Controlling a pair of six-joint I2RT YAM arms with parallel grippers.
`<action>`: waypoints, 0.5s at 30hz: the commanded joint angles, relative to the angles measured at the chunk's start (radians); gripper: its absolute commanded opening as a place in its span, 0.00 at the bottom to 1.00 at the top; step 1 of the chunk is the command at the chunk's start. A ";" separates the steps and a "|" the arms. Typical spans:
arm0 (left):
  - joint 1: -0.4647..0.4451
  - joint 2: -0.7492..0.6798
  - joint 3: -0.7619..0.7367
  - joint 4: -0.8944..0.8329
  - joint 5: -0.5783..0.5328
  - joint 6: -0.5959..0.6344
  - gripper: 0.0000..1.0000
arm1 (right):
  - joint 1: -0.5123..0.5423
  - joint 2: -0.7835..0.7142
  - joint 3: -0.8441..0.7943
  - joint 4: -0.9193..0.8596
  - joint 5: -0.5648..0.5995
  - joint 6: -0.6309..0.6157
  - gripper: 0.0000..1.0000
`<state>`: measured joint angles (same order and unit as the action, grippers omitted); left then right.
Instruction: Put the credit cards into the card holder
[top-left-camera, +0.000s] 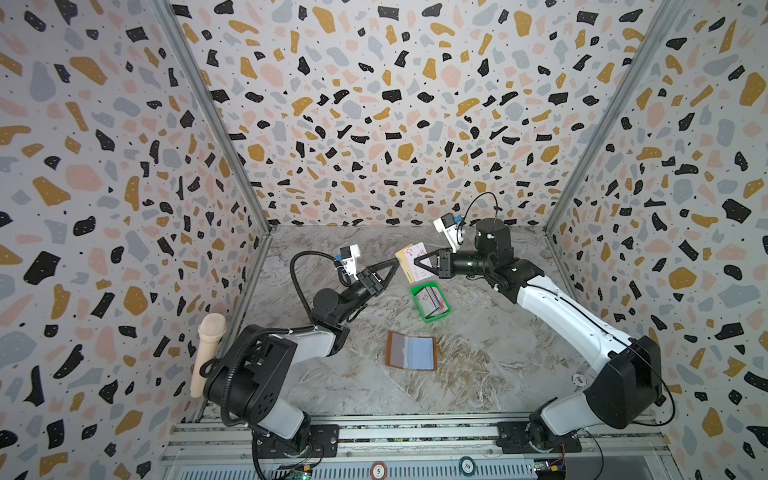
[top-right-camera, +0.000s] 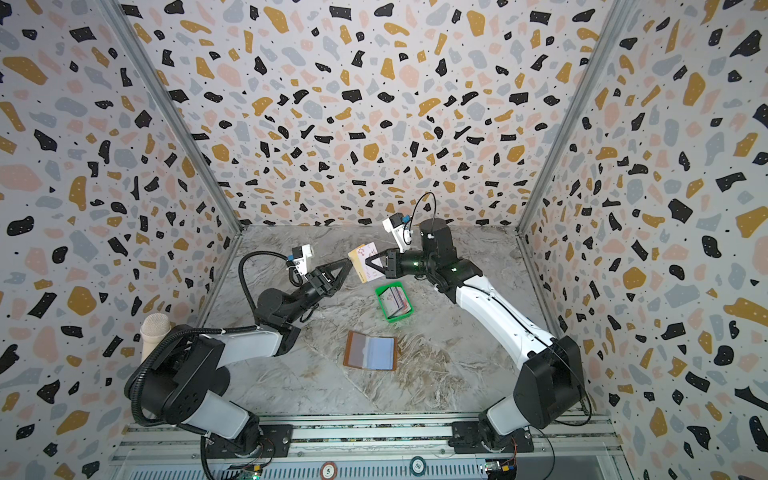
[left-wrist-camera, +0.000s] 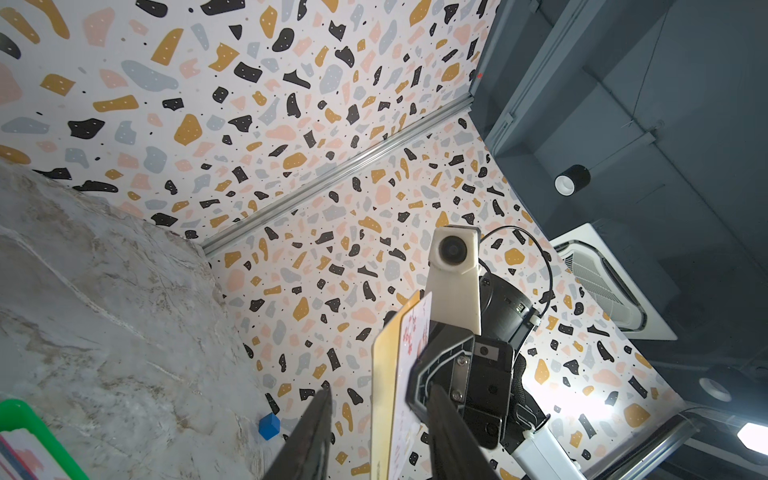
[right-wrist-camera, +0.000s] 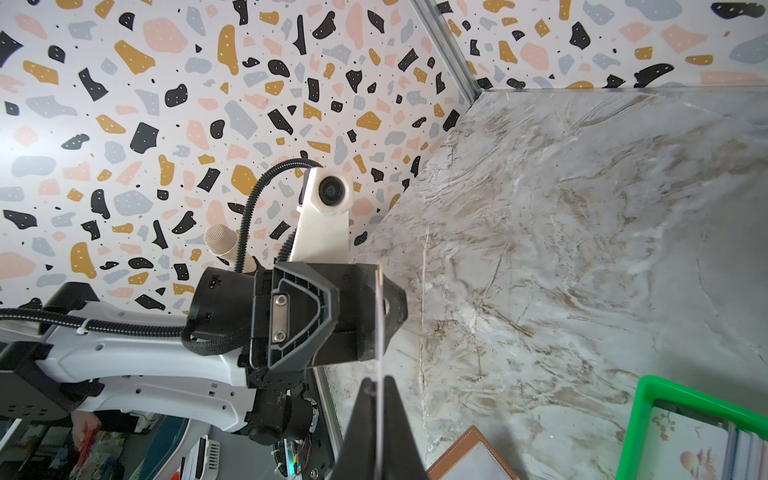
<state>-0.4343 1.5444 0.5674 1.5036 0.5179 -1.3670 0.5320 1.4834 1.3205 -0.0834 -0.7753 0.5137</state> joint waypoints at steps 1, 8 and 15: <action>-0.005 0.009 0.024 0.146 0.028 -0.033 0.41 | 0.022 0.012 0.062 0.009 -0.025 -0.009 0.00; -0.006 0.037 0.024 0.226 0.031 -0.088 0.34 | 0.050 0.067 0.094 0.020 -0.050 -0.005 0.00; -0.005 0.040 0.022 0.243 0.017 -0.096 0.08 | 0.053 0.074 0.076 0.012 -0.056 -0.001 0.00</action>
<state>-0.4343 1.5791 0.5682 1.5520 0.5240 -1.4590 0.5777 1.5776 1.3777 -0.0772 -0.8078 0.5167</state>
